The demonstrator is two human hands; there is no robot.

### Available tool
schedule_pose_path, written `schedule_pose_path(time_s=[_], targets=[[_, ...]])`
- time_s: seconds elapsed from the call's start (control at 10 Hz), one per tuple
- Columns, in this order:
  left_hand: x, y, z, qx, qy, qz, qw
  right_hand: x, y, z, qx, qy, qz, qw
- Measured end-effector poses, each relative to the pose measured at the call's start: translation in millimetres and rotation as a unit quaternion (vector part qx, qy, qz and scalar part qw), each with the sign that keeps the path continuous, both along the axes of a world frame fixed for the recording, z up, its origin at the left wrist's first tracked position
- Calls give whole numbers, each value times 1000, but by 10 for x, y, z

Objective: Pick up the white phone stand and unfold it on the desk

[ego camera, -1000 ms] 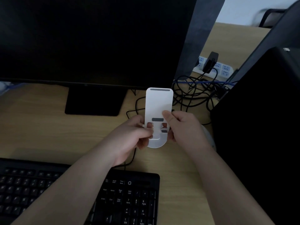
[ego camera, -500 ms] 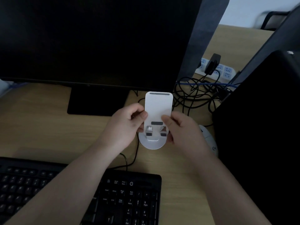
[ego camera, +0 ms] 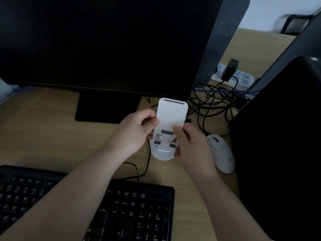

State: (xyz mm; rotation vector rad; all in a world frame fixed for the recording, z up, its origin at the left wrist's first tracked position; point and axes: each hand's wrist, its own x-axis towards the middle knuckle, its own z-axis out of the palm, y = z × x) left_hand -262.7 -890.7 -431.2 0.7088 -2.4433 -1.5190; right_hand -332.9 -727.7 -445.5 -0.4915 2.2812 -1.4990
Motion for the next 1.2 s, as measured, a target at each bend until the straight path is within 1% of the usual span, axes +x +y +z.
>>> schedule_pose_path(time_s=[0.1, 0.2, 0.3, 0.4, 0.5, 0.6, 0.8, 0.9, 1.0, 1.1, 1.2], targets=[[50, 126, -71, 19, 30, 41, 999, -200, 34, 106, 10, -19, 51, 998], [69, 210, -112, 26, 48, 65, 996, -305, 45, 159, 26, -20, 86, 996], [67, 203, -112, 19, 48, 63, 997, -277, 36, 109, 28, -13, 73, 997], [33, 107, -64, -7, 27, 33, 999, -135, 6, -8, 0, -21, 21, 1000], [-7, 9, -12, -14, 15, 7, 1000, 28, -16, -87, -13, 6, -17, 1000], [3, 41, -53, -19, 22, 11, 1000, 2, 0, -59, -2, -5, -15, 1000], [60, 186, -198, 0, 43, 68, 997, -163, 14, 74, 16, -15, 29, 999], [62, 165, -170, -10, 43, 61, 997, -148, 16, 69, 30, -10, 29, 999], [58, 117, -106, -42, 29, 33, 998, -118, 23, 89, 41, 6, 23, 999], [88, 73, 20, -66, 3, 29, 997, -33, 51, 172, 46, 26, -15, 998], [173, 58, 185, -35, 20, 58, 998, 32, 84, 351, 45, 80, -73, 993]])
